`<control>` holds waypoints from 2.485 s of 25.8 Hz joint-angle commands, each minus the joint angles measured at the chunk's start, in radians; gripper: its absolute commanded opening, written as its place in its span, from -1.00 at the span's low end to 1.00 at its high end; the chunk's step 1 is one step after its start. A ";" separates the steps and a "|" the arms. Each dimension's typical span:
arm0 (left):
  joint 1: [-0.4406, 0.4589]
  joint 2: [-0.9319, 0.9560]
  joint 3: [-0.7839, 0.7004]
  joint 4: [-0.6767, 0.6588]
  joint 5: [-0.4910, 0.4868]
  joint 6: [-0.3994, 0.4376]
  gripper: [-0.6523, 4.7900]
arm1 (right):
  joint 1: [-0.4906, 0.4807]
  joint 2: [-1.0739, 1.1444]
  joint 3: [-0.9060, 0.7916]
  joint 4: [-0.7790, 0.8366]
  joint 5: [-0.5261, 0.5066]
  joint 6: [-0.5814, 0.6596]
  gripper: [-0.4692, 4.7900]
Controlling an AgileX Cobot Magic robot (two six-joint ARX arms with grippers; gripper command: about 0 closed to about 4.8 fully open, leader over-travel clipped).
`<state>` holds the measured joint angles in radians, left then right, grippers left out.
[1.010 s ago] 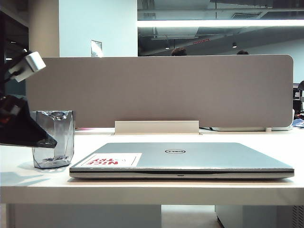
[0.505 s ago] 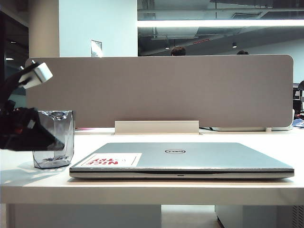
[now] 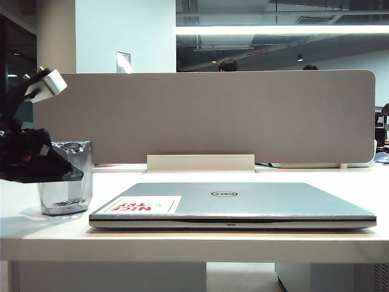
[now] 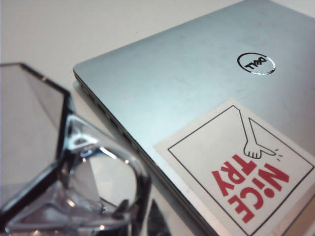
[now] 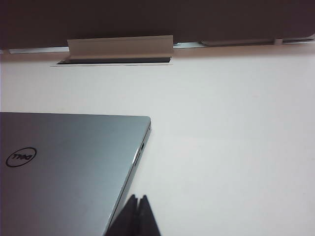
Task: Pick up the water cup and place it on the side of the laptop away from you.
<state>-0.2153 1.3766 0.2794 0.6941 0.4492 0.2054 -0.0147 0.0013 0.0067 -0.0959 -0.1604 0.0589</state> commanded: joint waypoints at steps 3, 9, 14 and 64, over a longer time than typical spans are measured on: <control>-0.002 -0.001 0.004 0.010 0.003 -0.004 -0.73 | 0.001 -0.001 -0.006 0.006 -0.002 0.000 -0.85; -0.002 -0.001 0.004 0.021 -0.001 -0.032 -0.78 | 0.001 -0.001 -0.006 -0.035 -0.002 0.000 -0.85; -0.004 -0.003 0.018 0.109 -0.004 -0.185 -0.78 | 0.001 -0.001 -0.006 -0.034 0.001 0.000 -0.85; -0.443 0.986 1.621 -0.650 -0.632 -0.366 -0.78 | 0.000 -0.001 -0.006 -0.042 -0.044 0.001 -0.85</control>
<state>-0.6605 2.3642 1.8938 0.0387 -0.1776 -0.1562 -0.0132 0.0013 0.0067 -0.1455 -0.1963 0.0589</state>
